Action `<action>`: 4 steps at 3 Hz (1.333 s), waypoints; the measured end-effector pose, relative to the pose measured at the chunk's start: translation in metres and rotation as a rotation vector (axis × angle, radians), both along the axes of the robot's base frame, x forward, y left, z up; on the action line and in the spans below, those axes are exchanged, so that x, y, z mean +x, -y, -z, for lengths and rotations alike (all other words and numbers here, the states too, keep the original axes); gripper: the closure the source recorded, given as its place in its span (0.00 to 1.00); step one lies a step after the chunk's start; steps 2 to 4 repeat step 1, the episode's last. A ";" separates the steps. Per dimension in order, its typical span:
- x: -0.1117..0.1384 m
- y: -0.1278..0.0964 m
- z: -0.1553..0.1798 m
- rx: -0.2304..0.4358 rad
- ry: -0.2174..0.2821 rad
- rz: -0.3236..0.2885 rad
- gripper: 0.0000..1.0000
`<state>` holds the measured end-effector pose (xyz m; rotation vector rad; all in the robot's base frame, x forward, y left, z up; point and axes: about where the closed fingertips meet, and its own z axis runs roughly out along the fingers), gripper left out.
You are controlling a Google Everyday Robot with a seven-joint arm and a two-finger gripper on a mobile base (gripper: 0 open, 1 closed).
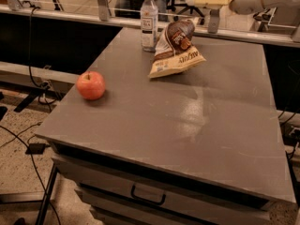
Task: Move brown chip bag near blue plastic bottle
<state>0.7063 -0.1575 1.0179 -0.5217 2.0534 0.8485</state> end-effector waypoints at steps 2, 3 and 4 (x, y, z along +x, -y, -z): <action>0.003 0.006 -0.012 0.011 0.034 0.032 0.00; 0.003 0.006 -0.012 0.011 0.034 0.032 0.00; 0.003 0.006 -0.012 0.011 0.034 0.032 0.00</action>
Offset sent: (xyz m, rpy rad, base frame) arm 0.0000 0.0000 0.0000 0.0000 0.0000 0.0000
